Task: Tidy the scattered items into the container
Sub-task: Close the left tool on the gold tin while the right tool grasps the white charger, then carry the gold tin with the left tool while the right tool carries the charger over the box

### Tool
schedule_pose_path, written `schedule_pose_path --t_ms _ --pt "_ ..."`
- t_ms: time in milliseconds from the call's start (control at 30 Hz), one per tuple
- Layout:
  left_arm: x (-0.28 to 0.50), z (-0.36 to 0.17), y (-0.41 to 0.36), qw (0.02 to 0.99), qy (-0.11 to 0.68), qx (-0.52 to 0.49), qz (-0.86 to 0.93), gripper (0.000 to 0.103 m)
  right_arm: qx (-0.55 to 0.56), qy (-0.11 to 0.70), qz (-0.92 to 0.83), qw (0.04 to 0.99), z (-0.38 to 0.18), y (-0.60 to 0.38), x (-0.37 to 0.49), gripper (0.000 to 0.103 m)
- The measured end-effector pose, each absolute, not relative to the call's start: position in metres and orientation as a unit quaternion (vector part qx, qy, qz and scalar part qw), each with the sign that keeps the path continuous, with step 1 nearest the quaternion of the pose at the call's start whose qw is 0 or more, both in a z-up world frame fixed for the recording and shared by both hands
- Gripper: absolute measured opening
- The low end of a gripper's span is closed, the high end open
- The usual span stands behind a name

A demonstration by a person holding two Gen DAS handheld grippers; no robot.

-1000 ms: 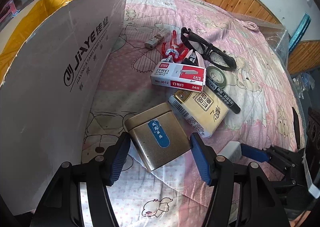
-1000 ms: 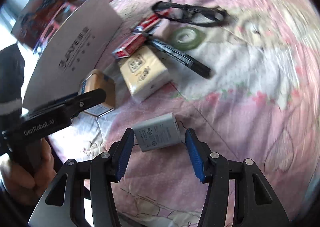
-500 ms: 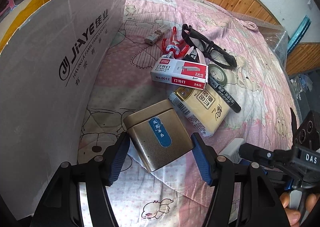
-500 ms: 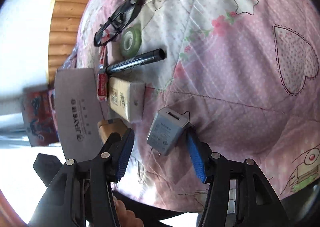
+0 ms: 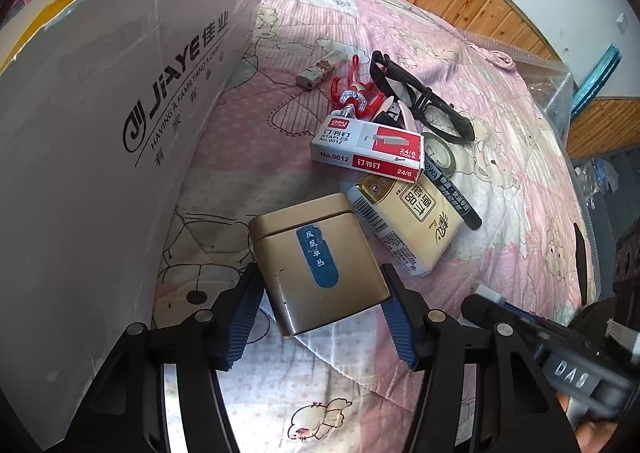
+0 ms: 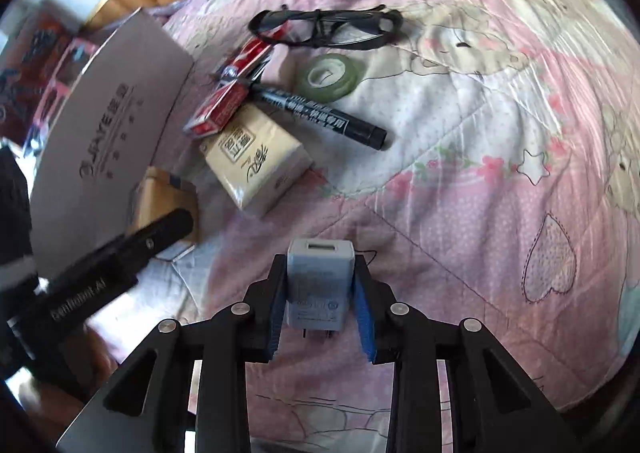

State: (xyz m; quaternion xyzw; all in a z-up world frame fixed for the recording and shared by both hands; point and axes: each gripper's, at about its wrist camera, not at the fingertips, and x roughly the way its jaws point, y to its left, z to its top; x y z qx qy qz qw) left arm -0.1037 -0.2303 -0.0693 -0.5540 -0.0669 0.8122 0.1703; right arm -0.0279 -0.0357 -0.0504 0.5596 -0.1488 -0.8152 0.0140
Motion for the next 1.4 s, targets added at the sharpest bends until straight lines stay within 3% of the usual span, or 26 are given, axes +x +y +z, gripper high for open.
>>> schedule_pose_path --t_ms 67,133,300,500,600,633,667,967,1400 --pt "-0.107 -0.073 -0.232 0.155 -0.073 -0.566 0.806 0.069 0.546 -0.103 -0.831 0.013 -0.055 -0.046 -0.022 0.032" --pt "-0.109 -0.074 -0.234 0.148 -0.080 -0.565 0.808 0.070 0.540 -0.079 -0.838 0.015 -0.056 -0.053 -0.018 0.033" --pt "-0.104 -0.068 -0.239 0.124 -0.088 -0.550 0.821 0.049 0.537 -0.093 -0.838 0.030 -0.049 -0.051 -0.024 0.031" --pt "-0.093 -0.067 -0.246 0.119 -0.080 -0.560 0.816 0.050 0.540 -0.101 -0.834 0.045 -0.046 -0.044 -0.019 0.031" --pt "-0.097 -0.069 -0.243 0.115 -0.067 -0.559 0.819 0.060 0.541 -0.097 -0.834 0.047 -0.049 -0.044 -0.018 0.032" --pt "-0.098 -0.067 -0.240 0.116 -0.054 -0.548 0.826 0.060 0.540 -0.093 -0.835 0.048 -0.049 -0.045 -0.019 0.032" --pt "-0.098 -0.066 -0.236 0.115 -0.037 -0.539 0.834 0.049 0.540 -0.094 -0.835 0.051 -0.049 -0.045 -0.019 0.032" --pt "-0.076 -0.042 -0.236 0.102 -0.015 -0.525 0.845 0.049 0.526 -0.134 -0.837 0.076 -0.037 -0.037 -0.013 0.031" --pt "-0.031 0.010 -0.225 0.115 0.015 -0.491 0.863 0.049 0.486 -0.123 -0.862 0.080 -0.006 -0.035 0.003 0.031"
